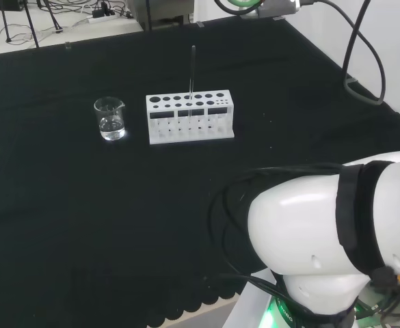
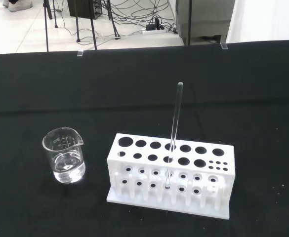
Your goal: Take the glass rod from the white test tube rack.
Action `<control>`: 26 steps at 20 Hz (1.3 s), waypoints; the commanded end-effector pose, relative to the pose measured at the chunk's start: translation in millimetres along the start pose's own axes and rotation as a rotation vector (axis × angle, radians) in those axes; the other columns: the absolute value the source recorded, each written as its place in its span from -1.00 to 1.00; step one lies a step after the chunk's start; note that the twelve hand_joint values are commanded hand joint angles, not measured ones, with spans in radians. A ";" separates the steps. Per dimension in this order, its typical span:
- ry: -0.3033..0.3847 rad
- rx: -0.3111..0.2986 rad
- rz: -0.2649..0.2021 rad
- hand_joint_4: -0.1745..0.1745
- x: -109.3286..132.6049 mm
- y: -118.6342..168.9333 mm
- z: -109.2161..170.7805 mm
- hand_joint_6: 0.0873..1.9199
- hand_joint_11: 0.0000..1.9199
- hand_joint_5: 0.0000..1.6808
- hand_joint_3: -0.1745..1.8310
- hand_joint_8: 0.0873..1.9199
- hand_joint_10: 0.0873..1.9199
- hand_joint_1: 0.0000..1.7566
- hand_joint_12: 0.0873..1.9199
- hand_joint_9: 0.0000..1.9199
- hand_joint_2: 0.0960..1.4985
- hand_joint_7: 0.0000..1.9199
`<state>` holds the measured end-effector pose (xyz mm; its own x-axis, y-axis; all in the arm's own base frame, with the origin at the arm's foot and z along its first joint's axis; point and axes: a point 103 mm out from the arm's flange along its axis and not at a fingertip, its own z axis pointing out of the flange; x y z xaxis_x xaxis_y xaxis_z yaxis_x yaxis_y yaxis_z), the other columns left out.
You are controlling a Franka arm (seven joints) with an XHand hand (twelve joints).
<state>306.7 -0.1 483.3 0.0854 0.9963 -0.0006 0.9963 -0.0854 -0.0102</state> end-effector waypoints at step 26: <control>0.049 -0.011 -0.011 -0.56 -38.3 101.7 6.8 -1.00 -1.00 -0.85 -0.47 -0.44 -0.15 -0.32 0.38 -0.99 0.07 -1.00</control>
<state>356.7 -30.8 468.5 0.0720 0.9970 0.0298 0.9970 -0.0711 -0.0301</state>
